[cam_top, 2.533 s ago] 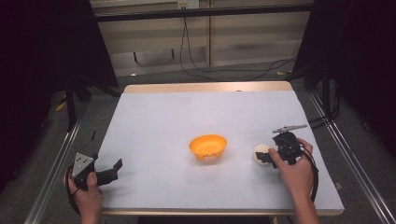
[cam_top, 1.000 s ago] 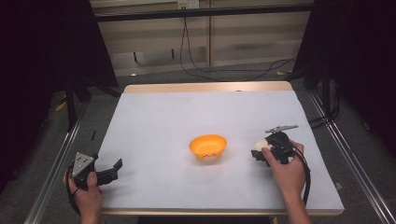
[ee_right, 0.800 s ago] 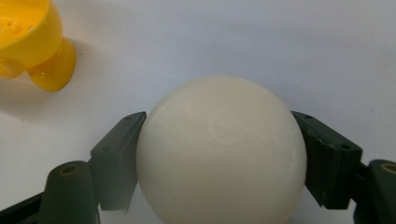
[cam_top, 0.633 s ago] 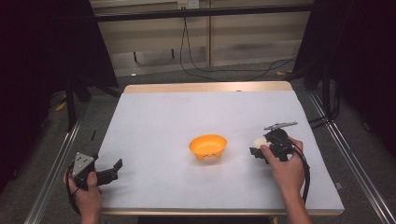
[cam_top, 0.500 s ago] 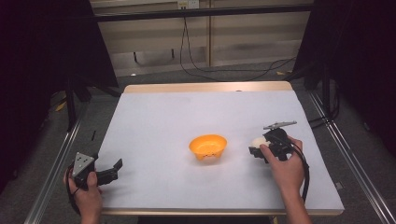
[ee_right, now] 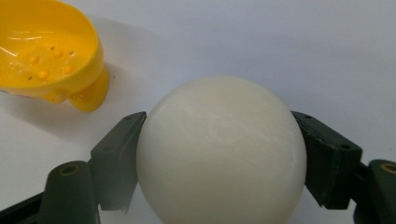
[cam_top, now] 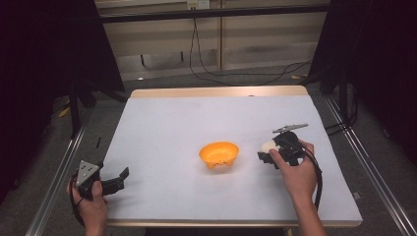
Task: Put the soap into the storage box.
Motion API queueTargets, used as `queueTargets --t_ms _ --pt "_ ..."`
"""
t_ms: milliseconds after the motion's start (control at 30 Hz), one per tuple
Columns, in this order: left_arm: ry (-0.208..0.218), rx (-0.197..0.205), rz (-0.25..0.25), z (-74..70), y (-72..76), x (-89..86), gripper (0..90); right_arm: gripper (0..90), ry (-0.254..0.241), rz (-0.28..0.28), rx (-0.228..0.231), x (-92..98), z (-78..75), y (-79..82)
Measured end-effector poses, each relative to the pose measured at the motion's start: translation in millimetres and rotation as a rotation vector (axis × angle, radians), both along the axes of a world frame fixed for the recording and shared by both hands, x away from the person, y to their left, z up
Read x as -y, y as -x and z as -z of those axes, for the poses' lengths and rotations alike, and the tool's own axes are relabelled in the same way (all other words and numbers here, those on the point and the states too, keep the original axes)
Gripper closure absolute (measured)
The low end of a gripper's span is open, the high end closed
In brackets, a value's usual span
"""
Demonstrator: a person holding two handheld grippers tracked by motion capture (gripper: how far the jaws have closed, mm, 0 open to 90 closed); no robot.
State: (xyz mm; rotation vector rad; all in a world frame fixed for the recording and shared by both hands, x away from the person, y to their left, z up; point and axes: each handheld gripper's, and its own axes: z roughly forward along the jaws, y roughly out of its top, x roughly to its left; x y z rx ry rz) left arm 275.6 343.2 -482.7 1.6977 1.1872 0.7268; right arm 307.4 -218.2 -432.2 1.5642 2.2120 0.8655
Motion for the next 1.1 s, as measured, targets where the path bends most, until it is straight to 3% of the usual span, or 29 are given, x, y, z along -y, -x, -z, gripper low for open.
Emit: queueTargets --t_ms 1100 --pt "-0.002 -0.003 -0.002 0.0 -0.4 0.4 0.9 24.0 -0.014 -0.077 0.014 -32.8 -17.8 -14.3"
